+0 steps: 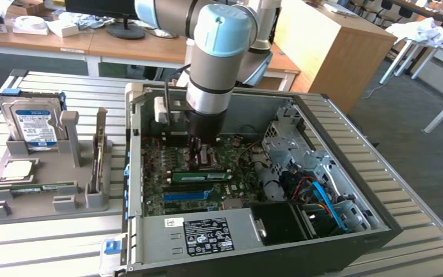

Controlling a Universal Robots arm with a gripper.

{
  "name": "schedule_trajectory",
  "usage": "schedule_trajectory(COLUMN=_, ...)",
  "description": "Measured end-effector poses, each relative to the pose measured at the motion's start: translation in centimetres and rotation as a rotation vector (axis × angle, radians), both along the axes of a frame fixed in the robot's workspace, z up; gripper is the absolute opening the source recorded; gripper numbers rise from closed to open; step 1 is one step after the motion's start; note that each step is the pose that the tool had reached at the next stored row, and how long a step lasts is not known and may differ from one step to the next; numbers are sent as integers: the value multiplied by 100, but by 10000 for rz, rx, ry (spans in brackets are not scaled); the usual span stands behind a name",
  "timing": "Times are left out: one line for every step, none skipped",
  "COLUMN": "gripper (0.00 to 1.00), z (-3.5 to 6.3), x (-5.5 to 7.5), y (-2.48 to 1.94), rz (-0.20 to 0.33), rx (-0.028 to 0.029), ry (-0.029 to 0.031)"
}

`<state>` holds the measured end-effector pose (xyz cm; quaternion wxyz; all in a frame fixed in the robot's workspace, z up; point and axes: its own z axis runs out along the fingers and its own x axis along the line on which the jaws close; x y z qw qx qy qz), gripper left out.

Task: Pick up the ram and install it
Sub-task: 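Press down the ram until it locks into place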

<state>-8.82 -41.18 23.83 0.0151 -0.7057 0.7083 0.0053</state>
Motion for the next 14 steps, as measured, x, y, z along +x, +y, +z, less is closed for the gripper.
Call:
schedule_trajectory(gripper=10, z=0, x=-6, y=0, rz=1, rx=1, ry=0)
schedule_trajectory(gripper=10, z=0, x=-9, y=0, rz=0, rx=1, ry=0)
schedule_trajectory(gripper=10, z=0, x=-9, y=0, rz=1, rx=0, ry=0)
schedule_trajectory(gripper=10, z=0, x=-9, y=0, rz=2, rx=0, ry=0)
schedule_trajectory(gripper=10, z=0, x=-9, y=0, rz=2, rx=0, ry=0)
schedule_trajectory(gripper=10, z=0, x=-9, y=0, rz=2, rx=0, ry=0)
schedule_trajectory(gripper=10, z=0, x=-8, y=0, rz=1, rx=-1, ry=10)
schedule_trajectory(gripper=10, z=0, x=-6, y=0, rz=1, rx=0, ry=40)
schedule_trajectory(gripper=10, z=0, x=-2, y=0, rz=0, rx=0, ry=77)
schedule_trajectory(gripper=10, z=0, x=1, y=0, rz=0, rx=0, ry=112)
schedule_trajectory(gripper=10, z=0, x=4, y=-1, rz=1, rx=-1, ry=147)
schedule_trajectory(gripper=10, z=1, x=4, y=-1, rz=1, rx=-2, ry=157)
schedule_trajectory(gripper=10, z=1, x=4, y=-1, rz=0, rx=-2, ry=157)
schedule_trajectory(gripper=10, z=1, x=5, y=0, rz=0, rx=-1, ry=158)
